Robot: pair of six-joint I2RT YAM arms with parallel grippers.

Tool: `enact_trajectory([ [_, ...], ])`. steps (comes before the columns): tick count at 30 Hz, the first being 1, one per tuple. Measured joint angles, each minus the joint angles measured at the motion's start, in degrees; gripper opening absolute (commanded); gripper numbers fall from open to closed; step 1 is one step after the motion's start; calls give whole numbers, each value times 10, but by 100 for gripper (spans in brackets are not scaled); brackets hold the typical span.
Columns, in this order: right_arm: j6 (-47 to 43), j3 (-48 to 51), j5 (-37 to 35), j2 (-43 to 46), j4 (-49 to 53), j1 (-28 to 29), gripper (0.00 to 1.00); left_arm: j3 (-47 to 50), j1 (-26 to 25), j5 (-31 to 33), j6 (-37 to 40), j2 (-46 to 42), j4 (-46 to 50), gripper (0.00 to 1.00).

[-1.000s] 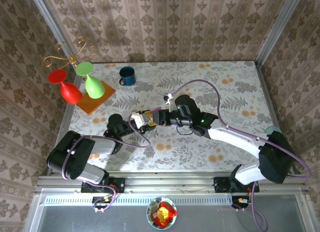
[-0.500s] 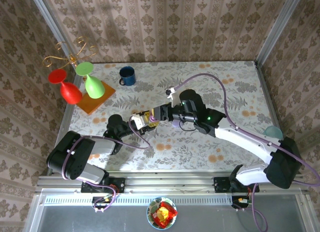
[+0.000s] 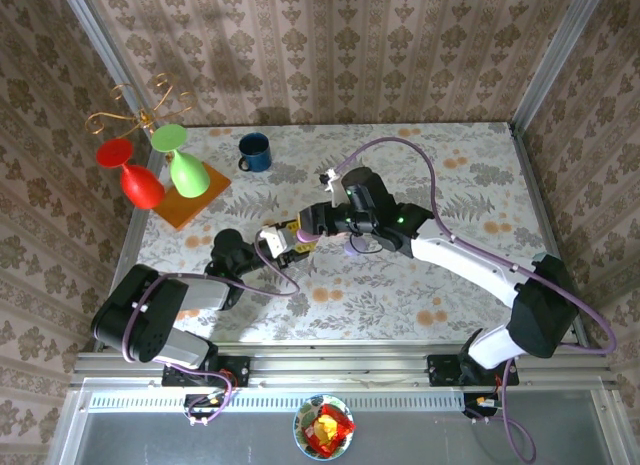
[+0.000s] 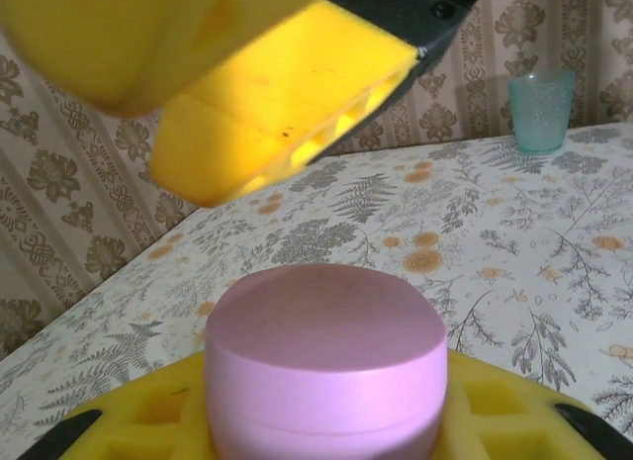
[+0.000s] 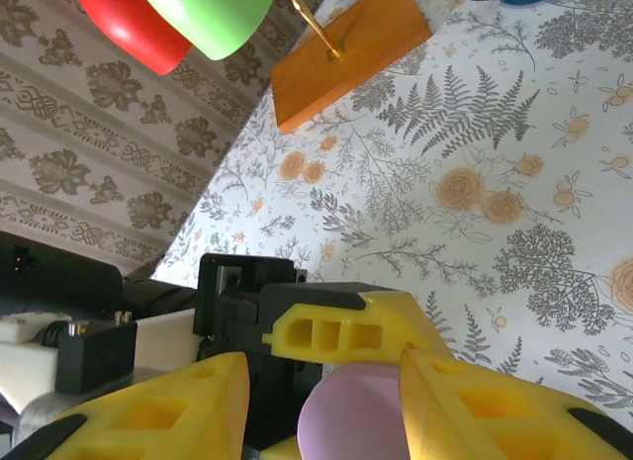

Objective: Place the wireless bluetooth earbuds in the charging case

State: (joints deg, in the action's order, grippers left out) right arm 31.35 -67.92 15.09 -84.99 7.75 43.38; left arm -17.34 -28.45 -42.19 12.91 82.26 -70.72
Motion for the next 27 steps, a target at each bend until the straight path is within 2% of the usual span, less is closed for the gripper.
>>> enact_trajectory([
  [7,45,90,10,72,-55,-16,63,-5,0,-3,-50,-21,-3,20],
  [10,88,135,41,97,-113,-41,70,-19,-1,-3,-77,-25,-5,20],
  [14,153,183,93,99,-199,-64,72,-32,-2,1,-113,-29,-7,19],
  [21,270,221,174,61,-363,-79,68,-52,-15,2,-146,-29,-9,20],
  [24,314,223,201,28,-434,-83,64,-57,-22,2,-147,-29,-10,20],
  [27,362,230,219,-2,-502,-88,54,-57,-27,3,-147,-29,-11,20],
])
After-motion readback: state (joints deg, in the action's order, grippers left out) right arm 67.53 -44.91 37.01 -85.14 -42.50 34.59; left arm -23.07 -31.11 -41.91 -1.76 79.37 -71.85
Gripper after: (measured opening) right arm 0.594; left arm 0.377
